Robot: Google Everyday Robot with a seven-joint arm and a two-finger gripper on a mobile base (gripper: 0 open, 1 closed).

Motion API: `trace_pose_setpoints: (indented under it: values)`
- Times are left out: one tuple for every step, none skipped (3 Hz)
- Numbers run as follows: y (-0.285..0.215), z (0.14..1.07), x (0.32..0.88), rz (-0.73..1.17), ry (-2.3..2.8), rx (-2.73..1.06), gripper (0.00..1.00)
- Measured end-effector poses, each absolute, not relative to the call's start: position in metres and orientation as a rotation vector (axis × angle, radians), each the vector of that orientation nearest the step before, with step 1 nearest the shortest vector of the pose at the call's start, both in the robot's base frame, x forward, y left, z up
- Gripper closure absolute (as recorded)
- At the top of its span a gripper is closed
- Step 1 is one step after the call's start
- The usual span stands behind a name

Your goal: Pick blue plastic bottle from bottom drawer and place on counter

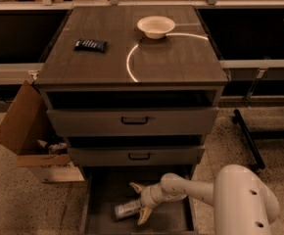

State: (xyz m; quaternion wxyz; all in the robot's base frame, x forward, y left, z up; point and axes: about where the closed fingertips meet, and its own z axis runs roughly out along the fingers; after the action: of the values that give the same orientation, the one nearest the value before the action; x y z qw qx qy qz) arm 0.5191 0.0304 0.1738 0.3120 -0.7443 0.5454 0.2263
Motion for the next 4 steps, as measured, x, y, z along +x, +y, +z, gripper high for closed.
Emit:
trace_pose_setpoints:
  values:
    - [0.040, 0.158, 0.520, 0.580, 1.435, -2.001, 0.00]
    - [0.046, 0.146, 0.520, 0.548, 1.445, -2.026, 0.00]
    - [0.051, 0.138, 0.520, 0.527, 1.452, -2.042, 0.00]
    - [0.054, 0.129, 0.520, 0.522, 1.464, -2.056, 0.00]
